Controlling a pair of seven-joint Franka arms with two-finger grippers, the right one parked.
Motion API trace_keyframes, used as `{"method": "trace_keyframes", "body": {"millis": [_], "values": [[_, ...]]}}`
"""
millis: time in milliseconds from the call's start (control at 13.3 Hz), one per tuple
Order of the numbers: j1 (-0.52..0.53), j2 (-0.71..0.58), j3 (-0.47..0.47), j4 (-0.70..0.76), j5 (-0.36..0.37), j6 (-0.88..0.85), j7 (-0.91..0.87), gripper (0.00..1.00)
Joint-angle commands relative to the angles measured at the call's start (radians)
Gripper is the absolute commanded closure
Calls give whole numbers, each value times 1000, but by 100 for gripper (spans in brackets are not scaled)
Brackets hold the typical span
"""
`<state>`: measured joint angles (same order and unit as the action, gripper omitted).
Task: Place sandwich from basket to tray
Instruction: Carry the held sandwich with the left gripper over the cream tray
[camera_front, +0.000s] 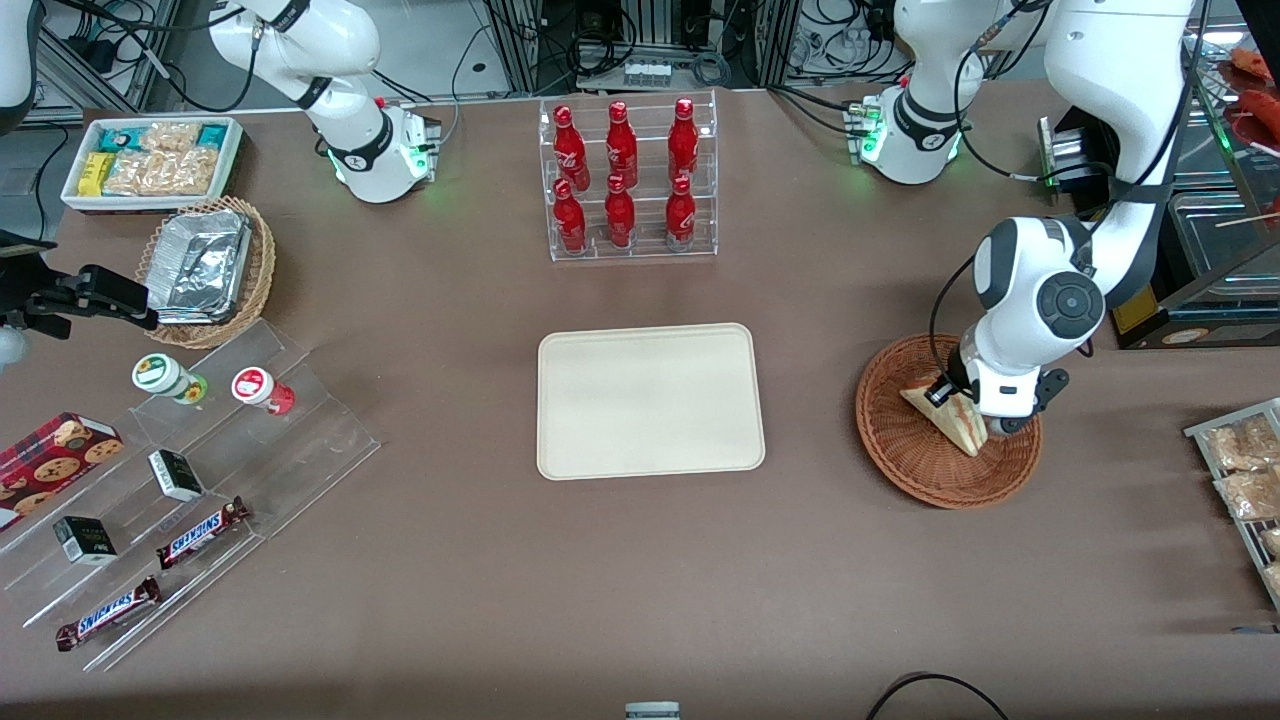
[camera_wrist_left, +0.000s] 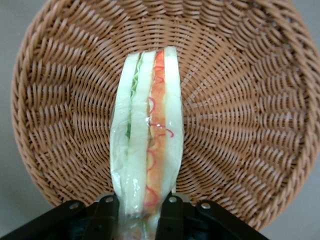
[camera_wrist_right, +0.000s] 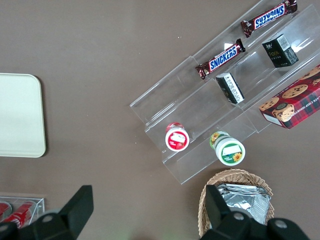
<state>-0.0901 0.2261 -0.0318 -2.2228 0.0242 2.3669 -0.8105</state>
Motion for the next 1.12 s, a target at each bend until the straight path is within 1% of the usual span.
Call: {"method": "trace_keyframes", "body": {"millis": [0, 150, 300, 450, 750, 900, 1050], "values": [[-46, -40, -2, 87, 26, -143, -6, 100], [-92, -36, -5, 188, 40, -272, -3, 100], [-149, -30, -7, 251, 40, -333, -4, 100], [-227, -22, -7, 281, 34, -334, -7, 100], [-379, 50, -8, 380, 20, -334, -7, 100], [-442, 108, -8, 440, 13, -331, -1, 100], [-503, 185, -13, 533, 8, -336, 45, 100]]}}
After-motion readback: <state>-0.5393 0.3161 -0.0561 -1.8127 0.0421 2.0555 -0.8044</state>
